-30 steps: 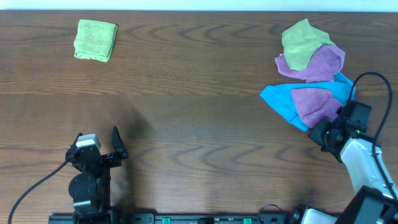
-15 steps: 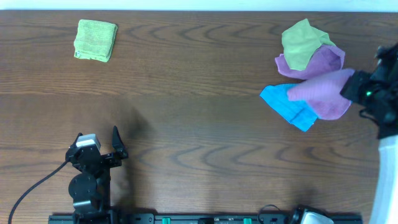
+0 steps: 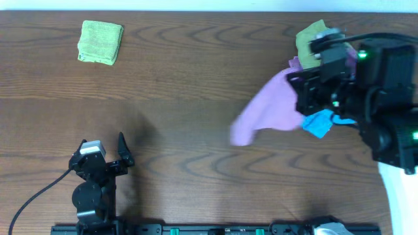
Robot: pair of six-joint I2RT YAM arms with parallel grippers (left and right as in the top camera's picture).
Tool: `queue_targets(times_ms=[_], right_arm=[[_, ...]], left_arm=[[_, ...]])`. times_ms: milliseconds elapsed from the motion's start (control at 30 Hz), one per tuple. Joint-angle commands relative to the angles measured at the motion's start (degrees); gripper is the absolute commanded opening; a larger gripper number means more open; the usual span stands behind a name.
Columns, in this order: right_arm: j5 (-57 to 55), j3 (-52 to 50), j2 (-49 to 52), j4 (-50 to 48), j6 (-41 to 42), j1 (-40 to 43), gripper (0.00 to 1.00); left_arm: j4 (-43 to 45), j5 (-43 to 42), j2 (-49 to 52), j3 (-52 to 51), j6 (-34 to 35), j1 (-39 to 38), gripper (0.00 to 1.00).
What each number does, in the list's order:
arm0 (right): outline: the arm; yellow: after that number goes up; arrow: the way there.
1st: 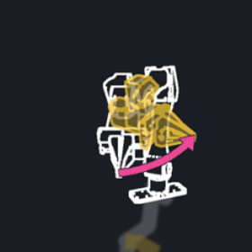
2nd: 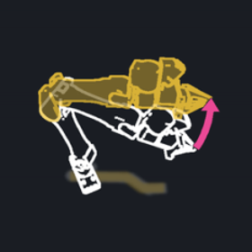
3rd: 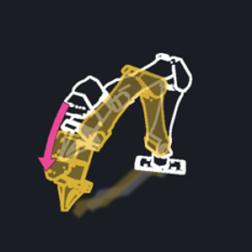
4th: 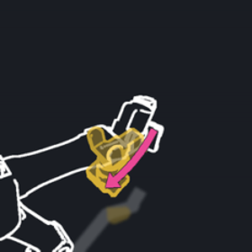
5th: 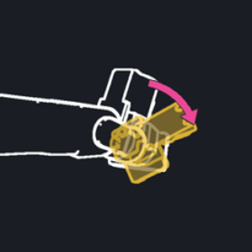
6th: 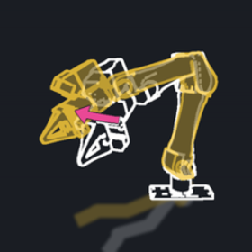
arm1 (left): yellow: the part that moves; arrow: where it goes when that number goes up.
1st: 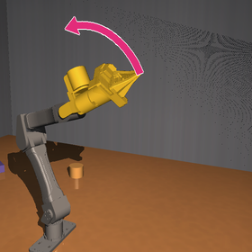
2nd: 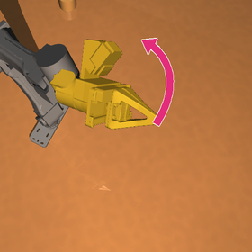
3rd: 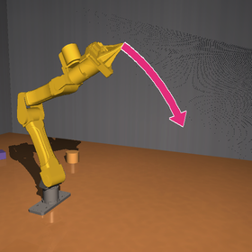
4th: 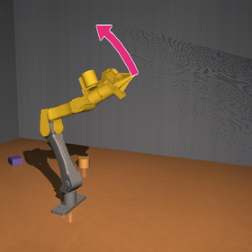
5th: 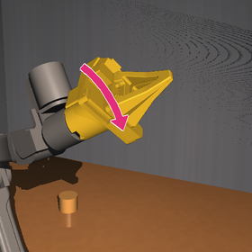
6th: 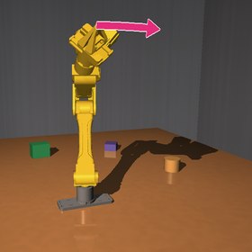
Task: Fold the cloth
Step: 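Lift the purple cloth with the right gripper and carry it left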
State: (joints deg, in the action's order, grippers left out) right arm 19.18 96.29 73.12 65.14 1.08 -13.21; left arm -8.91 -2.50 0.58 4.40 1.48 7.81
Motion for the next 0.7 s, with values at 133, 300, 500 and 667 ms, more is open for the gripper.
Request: queue_targets(times_ms=[133, 300, 500, 667], right_arm=[[-20.6, 0.9, 7.6, -2.2, 3.5, -0.8, 0.01], [-32.6, 1.0, 15.8, -11.1, 9.4, 1.0, 0.01], [-37.1, 1.4, 20.6, -28.0, 8.9, 1.5, 0.01], [-33.7, 1.5, 20.7, -37.2, 4.6, -0.8, 0.01]], left_arm=[[-0.7, 1.0, -0.3, -1.8, 0.2, 0.0, 0.95], [-0.7, 1.0, -0.3, -1.8, 0.2, 0.0, 0.95], [-0.7, 1.0, -0.3, -1.8, 0.2, 0.0, 0.95], [-0.7, 1.0, -0.3, -1.8, 0.2, 0.0, 0.96]])
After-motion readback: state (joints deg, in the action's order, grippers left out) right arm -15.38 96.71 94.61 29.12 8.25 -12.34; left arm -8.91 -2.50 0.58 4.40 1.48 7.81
